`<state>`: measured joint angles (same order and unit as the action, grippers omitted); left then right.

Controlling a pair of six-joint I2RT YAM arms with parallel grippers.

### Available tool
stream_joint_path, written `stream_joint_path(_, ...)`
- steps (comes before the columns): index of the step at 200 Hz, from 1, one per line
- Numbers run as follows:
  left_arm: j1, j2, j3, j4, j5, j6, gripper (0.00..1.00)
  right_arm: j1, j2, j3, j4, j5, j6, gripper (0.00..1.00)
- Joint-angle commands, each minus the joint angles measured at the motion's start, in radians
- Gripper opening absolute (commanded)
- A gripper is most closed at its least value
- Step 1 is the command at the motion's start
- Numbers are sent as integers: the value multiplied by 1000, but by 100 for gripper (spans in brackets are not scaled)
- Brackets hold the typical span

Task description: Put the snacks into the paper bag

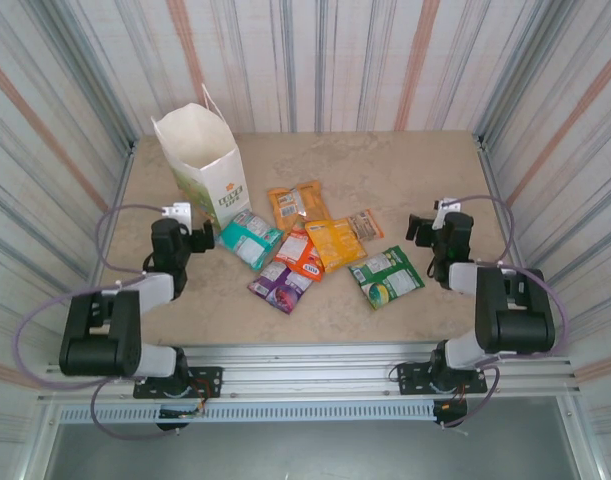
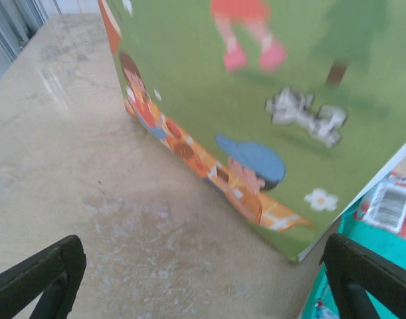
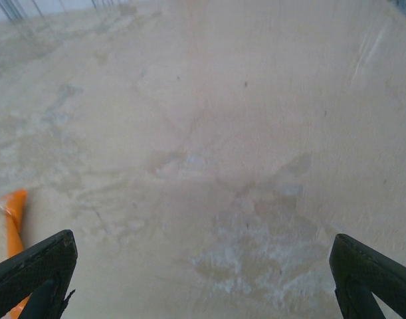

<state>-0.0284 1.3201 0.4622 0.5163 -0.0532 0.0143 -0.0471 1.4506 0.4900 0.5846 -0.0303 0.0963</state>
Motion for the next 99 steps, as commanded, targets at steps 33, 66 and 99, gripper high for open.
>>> stream_joint_path(33, -41, -314, 265, -694, 38, -60, 84, -1, -192, 293, -646, -145, 85, 99)
stream_joint_path(66, -78, -366, 502, -1004, 115, -32, 75, 30, -243, 423, -872, -256, 145, 99)
stream_joint_path(99, -150, -256, 807, -1240, 135, 17, 72, 126, -237, 543, -1056, -267, 158, 99)
